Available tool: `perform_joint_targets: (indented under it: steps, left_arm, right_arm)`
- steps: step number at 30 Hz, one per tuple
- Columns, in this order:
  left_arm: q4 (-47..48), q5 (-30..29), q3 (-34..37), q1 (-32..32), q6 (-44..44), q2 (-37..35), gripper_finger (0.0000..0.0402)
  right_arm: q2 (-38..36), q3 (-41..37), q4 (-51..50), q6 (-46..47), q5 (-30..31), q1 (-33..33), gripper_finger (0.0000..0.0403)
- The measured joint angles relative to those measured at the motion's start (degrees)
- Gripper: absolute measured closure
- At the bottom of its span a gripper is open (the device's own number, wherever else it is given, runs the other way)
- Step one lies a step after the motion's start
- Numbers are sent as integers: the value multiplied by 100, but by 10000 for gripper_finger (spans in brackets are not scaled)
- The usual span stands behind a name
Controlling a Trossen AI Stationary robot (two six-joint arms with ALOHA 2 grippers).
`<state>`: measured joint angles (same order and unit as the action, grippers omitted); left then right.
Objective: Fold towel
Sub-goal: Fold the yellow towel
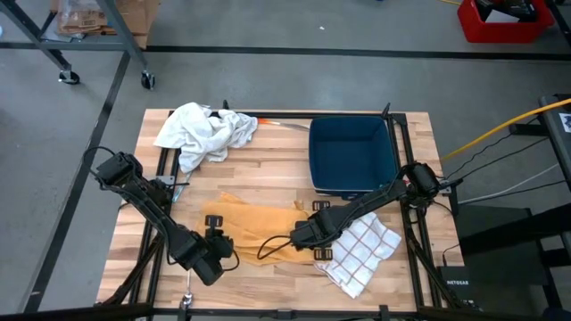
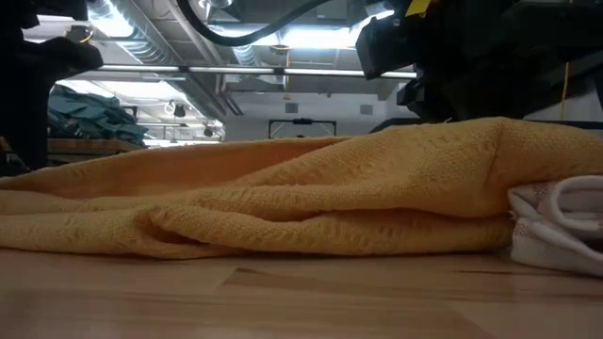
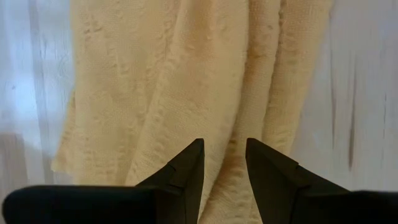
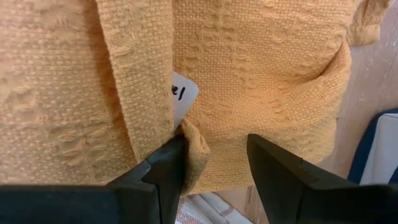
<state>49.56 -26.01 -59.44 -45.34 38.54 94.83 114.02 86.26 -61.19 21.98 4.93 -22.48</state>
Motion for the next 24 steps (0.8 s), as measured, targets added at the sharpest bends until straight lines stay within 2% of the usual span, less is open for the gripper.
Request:
perform_joint_targets:
  steps: [9,12,18,24]
  left_arm:
    - [-27,3,0,140,46,119,296]
    - [-75,7,0,234,52,232,319]
    - [-71,-9,0,396,65,245,391]
    - [-28,-185,0,595,22,243,389]
  right_arm:
    - [0,0,-1,-2,-2,0,226]
    - [0,0,-2,-2,-2,0,226]
    - [0,0,-2,-2,-2,0,226]
    - [0,0,-5,-2,-2,0,226]
